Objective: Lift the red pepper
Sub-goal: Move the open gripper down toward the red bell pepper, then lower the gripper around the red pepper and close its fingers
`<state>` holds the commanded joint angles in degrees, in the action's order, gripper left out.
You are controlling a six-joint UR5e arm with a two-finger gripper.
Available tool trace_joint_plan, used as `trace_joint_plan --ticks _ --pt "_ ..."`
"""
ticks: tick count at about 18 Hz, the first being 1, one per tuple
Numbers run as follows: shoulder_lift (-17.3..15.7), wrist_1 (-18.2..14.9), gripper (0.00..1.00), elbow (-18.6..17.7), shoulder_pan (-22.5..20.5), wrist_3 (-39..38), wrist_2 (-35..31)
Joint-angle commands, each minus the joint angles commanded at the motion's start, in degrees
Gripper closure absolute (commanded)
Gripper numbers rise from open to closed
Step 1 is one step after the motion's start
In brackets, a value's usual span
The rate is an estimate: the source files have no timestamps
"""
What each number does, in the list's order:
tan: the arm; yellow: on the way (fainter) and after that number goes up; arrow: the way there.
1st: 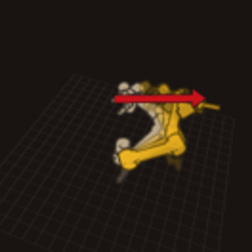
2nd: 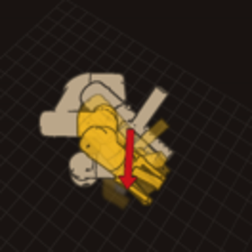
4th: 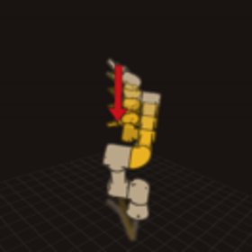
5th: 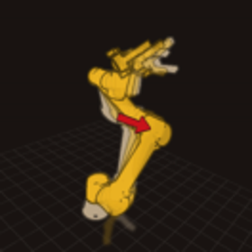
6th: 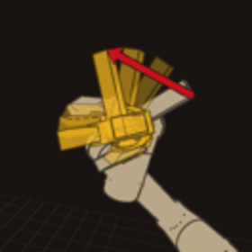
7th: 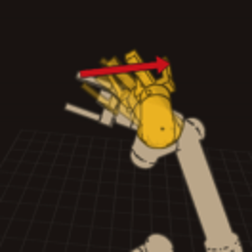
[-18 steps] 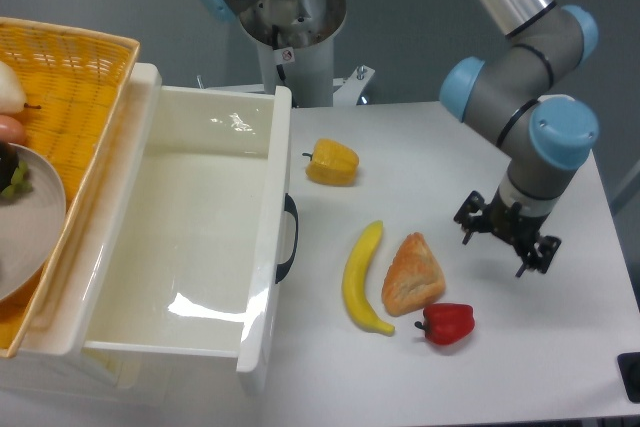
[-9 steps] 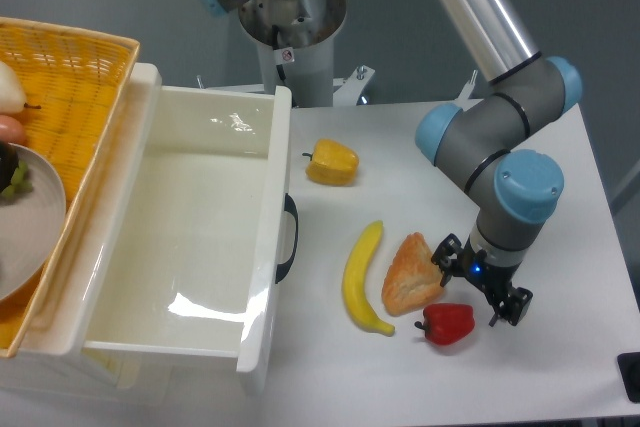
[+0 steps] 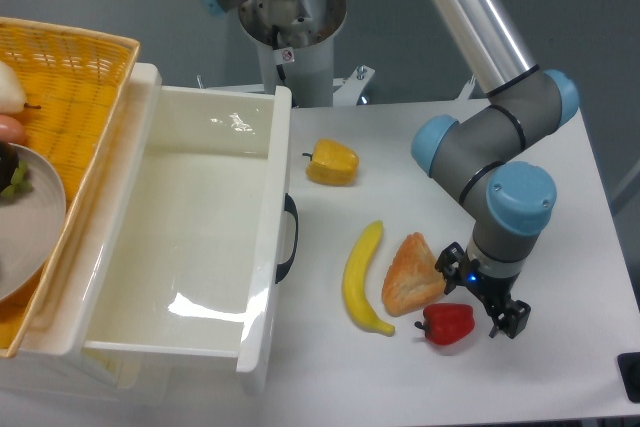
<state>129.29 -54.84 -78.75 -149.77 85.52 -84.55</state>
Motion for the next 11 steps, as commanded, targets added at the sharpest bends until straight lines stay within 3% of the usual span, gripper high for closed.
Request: trace_joint_plan --ticks 11 --pt "1.0 0.0 0.00 -0.2 0.8 0.1 0.0"
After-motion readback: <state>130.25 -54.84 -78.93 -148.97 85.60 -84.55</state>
